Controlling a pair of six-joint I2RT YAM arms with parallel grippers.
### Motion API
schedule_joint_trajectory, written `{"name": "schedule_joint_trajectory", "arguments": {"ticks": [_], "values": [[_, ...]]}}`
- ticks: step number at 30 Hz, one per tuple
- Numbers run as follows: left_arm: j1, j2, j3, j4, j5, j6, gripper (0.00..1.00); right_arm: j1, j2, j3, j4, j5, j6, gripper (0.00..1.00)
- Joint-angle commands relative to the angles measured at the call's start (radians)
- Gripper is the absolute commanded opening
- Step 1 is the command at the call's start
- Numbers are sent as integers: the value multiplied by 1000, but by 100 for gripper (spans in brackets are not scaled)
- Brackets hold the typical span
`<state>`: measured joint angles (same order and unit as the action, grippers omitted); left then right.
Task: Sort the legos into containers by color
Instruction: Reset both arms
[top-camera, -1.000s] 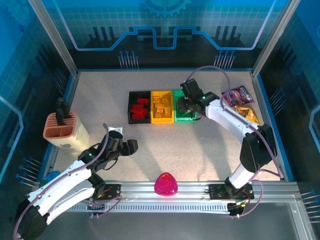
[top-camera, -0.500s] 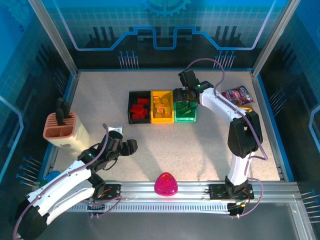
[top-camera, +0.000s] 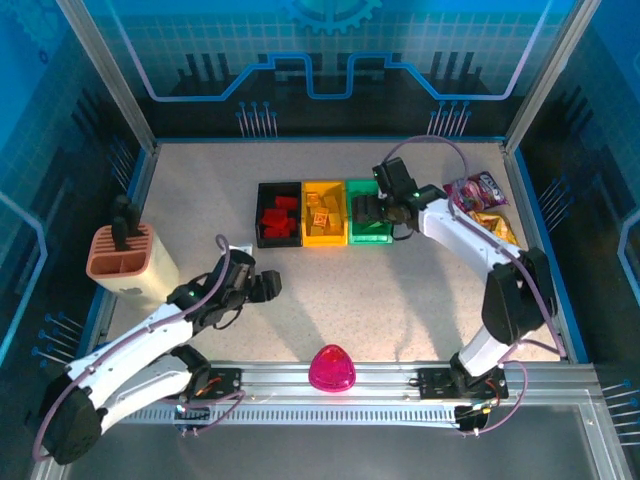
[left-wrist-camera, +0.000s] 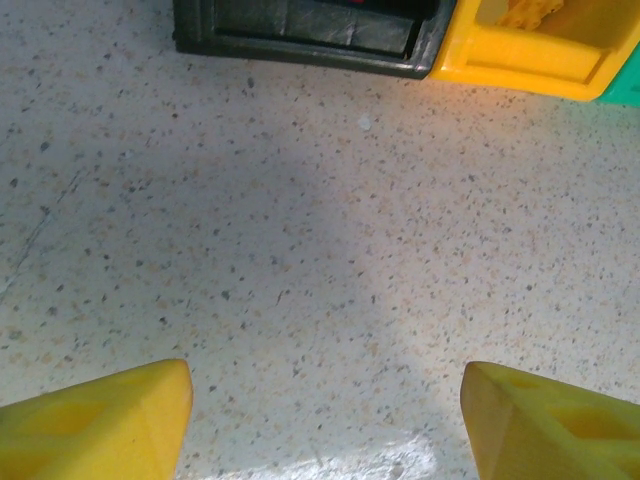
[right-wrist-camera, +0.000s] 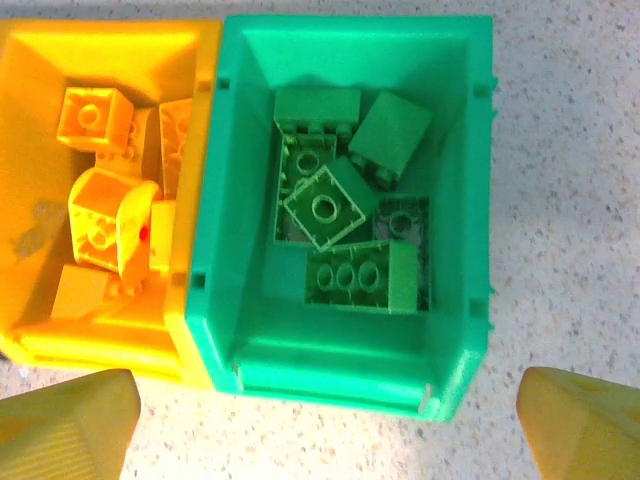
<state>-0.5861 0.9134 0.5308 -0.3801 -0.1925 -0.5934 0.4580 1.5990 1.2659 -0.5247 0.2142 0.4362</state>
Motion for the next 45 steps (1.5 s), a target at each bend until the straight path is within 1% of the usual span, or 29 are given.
{"name": "schedule_joint_trajectory", "arguments": {"ticks": [1, 4, 6, 12, 14, 17, 20, 22, 24, 26, 27, 29, 30, 31, 32, 34, 35, 37, 38, 40, 42, 45], "values": [[6, 40, 53, 58, 9, 6, 71, -15, -71, -94, 69, -18, 6, 98], [21, 74, 62, 98, 0, -23, 72, -26, -119, -179, 113, -21, -12, 98], [40, 102, 84, 95, -5, -38, 73, -39, -148, -227, 135, -9, -25, 98], [95, 184, 211, 65, -28, -8, 75, -77, -263, -373, 208, 41, -79, 99], [102, 209, 259, 58, -47, 27, 75, -88, -313, -408, 212, 27, -100, 99], [101, 210, 346, 48, -104, 125, 76, -96, -410, -468, 259, 35, -172, 99], [102, 161, 350, 125, -189, 223, 80, -97, -529, -560, 369, 22, -278, 98], [101, 120, 309, 199, -242, 314, 83, -97, -627, -643, 468, 28, -301, 97], [103, 88, 252, 272, -286, 407, 84, -97, -720, -721, 538, 25, -320, 100], [103, 53, 194, 340, -325, 476, 84, -98, -809, -788, 580, 51, -331, 100], [101, 31, 162, 365, -355, 496, 85, -97, -846, -829, 603, 86, -321, 100], [100, -8, 104, 396, -435, 517, 93, -97, -914, -911, 660, 194, -264, 100], [102, -33, 74, 404, -466, 530, 97, -98, -955, -967, 726, 233, -233, 100], [101, -60, 42, 412, -487, 544, 99, -97, -995, -1023, 802, 231, -236, 100], [101, -83, 12, 412, -510, 550, 99, -97, -1028, -1059, 842, 206, -255, 100], [100, -141, -54, 414, -577, 542, 99, -98, -1105, -1096, 823, 138, -325, 100], [100, -166, -84, 414, -596, 535, 99, -98, -1121, -1098, 802, 154, -336, 100], [100, -226, -161, 426, -614, 511, 99, -99, -1145, -1073, 696, 277, -291, 100], [100, -247, -199, 445, -607, 511, 99, -99, -1149, -1068, 682, 296, -304, 100], [97, -280, -257, 488, -593, 549, 99, -99, -1141, -1075, 688, 274, -410, 100], [97, -285, -289, 513, -631, 556, 99, -99, -1102, -1095, 711, 304, -397, 100], [97, -255, -329, 555, -647, 572, 99, -99, -1012, -1123, 747, 290, -401, 100]]}}
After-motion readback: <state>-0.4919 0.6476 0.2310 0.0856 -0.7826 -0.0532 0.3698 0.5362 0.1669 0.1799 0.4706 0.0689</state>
